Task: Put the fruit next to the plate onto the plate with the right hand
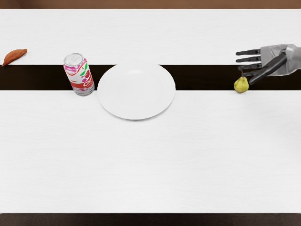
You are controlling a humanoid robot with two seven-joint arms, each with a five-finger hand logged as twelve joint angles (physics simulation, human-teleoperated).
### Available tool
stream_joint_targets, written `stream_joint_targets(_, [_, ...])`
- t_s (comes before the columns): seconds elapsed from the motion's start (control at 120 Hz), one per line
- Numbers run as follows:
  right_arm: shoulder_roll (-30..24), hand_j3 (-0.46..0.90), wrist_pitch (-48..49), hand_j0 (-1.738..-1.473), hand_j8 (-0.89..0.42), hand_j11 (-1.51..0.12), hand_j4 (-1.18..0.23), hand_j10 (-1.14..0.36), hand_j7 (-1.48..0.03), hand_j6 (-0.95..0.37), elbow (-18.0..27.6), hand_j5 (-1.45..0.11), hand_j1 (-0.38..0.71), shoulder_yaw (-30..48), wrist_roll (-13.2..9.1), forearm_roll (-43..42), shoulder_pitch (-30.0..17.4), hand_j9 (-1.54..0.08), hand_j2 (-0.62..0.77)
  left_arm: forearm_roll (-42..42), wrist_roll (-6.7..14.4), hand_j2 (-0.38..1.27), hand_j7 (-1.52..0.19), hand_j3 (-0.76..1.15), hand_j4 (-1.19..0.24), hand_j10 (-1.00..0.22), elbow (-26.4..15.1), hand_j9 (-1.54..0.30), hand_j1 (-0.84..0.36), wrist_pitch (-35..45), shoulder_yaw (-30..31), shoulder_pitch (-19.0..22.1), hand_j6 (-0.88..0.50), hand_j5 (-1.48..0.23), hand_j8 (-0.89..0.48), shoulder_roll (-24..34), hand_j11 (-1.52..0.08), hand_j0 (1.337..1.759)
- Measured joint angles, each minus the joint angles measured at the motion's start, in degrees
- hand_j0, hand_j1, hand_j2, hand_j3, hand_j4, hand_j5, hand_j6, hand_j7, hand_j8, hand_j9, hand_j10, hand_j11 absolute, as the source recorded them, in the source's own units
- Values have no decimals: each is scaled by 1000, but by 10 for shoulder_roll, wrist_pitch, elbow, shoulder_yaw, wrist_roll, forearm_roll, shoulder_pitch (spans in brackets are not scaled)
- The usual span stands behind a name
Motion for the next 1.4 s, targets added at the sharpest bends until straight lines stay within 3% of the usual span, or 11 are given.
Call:
stream_joint_targets(0.233, [1, 0, 0, -1658, 1, 0, 0, 1, 0, 1, 3, 0, -349, 6, 0, -10, 7, 0, -1, 0, 0, 4, -26, 0, -20, -20, 0, -26, 325, 0, 0, -14, -20, -26, -20, 0, -26, 1658])
stream_joint_targets(0.492, [58, 0, 0, -1658, 0, 0, -1, 0, 0, -1, 3, 0, -349, 1, 0, -216, 66, 0, -1, 0, 0, 4, -26, 0, -20, -20, 0, -26, 325, 0, 1, -60, -20, -26, -20, 0, -26, 1658])
stream_joint_targets(0.633, [79, 0, -2, -1658, -1, 0, -1, -1, 0, -1, 3, 0, -349, -21, 0, -298, 81, 0, 0, 1, 0, 4, -26, 0, -21, -20, 1, -26, 325, 0, 1, -49, -20, -26, -20, 0, -26, 1658])
stream_joint_targets(0.8, [113, 0, -124, -1658, -2, 0, -2, -1, 0, -3, 3, 0, -349, -74, 0, -385, 93, 0, 0, 1, 0, 4, -26, 0, -20, -20, 1, -26, 325, 0, 0, -49, -20, -26, -20, 0, -26, 1658])
stream_joint_targets(1.0, [148, 0, -235, -1658, -3, 0, -2, -2, 0, -3, -1, 0, -349, -106, 1, -455, 67, 0, 0, 1, 0, 4, -26, 0, -20, -20, 1, -26, 325, 0, 0, -48, -20, -26, -20, 0, -26, 1658])
stream_joint_targets(1.117, [170, 0, -275, -1658, -3, 0, -3, -2, 0, -4, -16, 0, -349, -128, 24, -490, 44, 0, 0, 1, 0, 4, -26, 0, -20, -20, 1, -26, 325, 0, 0, -48, -20, -26, -20, 0, -26, 1658])
stream_joint_targets(1.242, [197, 0, -318, -1658, -3, 0, -3, -2, 0, -4, -44, 0, -349, -155, 68, -504, 25, 0, 1, 1, 0, 4, -26, 0, -21, -20, 1, -26, 325, 0, 0, -48, -20, -26, -20, 0, -26, 1658])
stream_joint_targets(1.4, [231, 0, -372, -1658, -3, 0, -2, -2, 0, -4, -91, 0, -349, -168, 180, -504, 4, 0, 1, 1, 0, 4, -26, 0, -21, -20, 1, -26, 325, 0, -1, -48, -20, -26, -20, 0, -26, 1658])
